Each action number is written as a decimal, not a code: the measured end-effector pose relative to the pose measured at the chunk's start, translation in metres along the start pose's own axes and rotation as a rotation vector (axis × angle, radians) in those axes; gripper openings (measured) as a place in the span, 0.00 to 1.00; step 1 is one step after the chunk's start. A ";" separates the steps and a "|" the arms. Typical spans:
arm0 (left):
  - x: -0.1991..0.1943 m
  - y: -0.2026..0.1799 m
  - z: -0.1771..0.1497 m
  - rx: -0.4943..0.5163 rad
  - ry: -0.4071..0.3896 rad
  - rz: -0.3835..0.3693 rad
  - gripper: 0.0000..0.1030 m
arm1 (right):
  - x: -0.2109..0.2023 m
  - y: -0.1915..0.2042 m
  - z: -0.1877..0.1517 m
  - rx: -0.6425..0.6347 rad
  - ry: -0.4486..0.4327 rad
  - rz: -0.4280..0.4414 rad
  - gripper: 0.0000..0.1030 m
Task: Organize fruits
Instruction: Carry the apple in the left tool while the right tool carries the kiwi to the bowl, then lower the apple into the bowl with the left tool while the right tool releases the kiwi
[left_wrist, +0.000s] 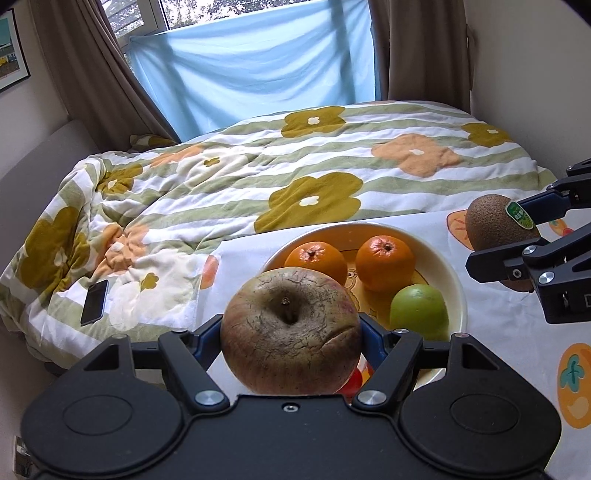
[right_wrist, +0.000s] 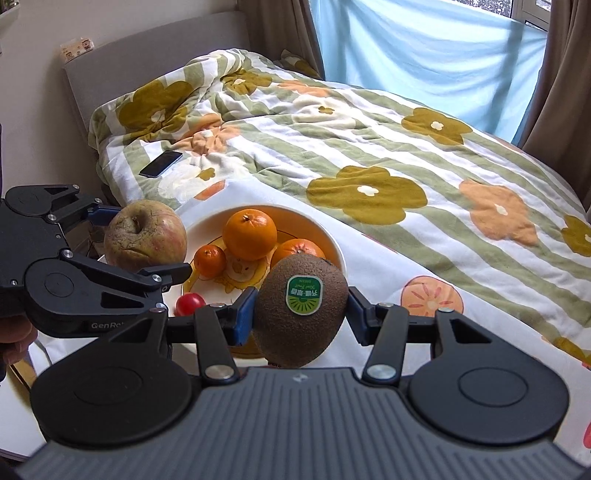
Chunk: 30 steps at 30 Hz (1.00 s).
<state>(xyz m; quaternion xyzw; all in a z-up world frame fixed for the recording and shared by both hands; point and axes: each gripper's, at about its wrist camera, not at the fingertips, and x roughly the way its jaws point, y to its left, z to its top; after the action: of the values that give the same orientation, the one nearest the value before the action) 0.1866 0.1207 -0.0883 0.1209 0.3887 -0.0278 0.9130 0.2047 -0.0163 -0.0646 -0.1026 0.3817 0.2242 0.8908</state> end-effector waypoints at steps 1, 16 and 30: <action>0.004 0.002 -0.001 0.002 0.001 -0.007 0.75 | 0.005 0.003 0.002 0.006 0.002 -0.001 0.64; 0.031 0.005 -0.002 0.078 -0.020 -0.073 0.78 | 0.032 0.017 0.018 0.038 0.018 -0.023 0.64; 0.011 0.008 -0.020 0.106 -0.046 -0.064 1.00 | 0.057 0.023 0.022 0.026 0.047 0.010 0.64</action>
<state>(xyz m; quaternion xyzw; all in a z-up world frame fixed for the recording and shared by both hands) 0.1810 0.1336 -0.1081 0.1560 0.3692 -0.0804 0.9126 0.2419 0.0298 -0.0911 -0.0942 0.4058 0.2212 0.8818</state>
